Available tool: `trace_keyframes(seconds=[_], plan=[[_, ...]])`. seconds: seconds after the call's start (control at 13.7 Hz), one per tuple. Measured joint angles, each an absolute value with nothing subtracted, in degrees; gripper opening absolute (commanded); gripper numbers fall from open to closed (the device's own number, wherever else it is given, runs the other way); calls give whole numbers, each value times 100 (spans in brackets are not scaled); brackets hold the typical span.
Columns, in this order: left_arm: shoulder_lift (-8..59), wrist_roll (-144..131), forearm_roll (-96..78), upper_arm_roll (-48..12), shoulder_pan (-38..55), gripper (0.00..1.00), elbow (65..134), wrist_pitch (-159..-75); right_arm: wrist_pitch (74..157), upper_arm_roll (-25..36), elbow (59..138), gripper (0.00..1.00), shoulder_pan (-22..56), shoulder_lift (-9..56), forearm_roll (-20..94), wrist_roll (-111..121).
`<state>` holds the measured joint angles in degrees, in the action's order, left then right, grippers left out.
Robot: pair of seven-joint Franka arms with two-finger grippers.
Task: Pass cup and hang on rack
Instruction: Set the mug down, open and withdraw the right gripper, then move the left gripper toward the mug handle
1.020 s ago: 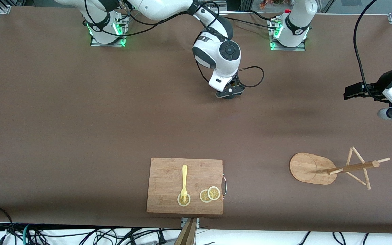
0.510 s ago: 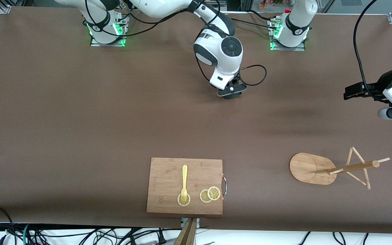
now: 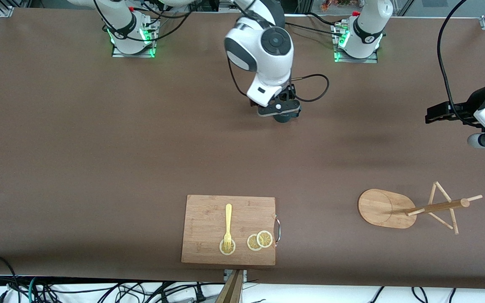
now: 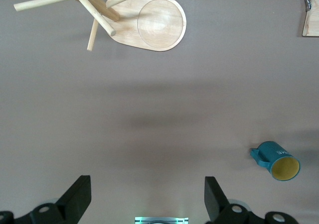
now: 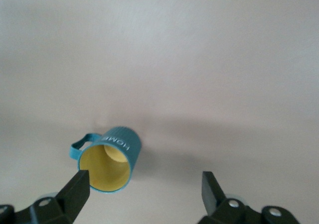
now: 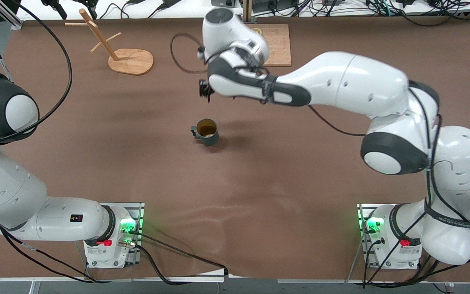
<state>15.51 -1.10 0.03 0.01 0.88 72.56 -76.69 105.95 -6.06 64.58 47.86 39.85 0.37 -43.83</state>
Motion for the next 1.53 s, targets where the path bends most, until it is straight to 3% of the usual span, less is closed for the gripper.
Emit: trace_keyframes(seconds=[0.51,1.02,1.53], plan=[[1552,-110,3,4,83,100,7254,-7669,9265,-10,6883,100,3067,2749,264,-2572],[1554,-110,1,-2,82,100,7253,-7669,9118,1356,8514,100,3052,1132,268,-1123],[1560,-110,-24,-11,94,100,7252,-7668,8963,1904,8747,100,3046,783,53,-522]])
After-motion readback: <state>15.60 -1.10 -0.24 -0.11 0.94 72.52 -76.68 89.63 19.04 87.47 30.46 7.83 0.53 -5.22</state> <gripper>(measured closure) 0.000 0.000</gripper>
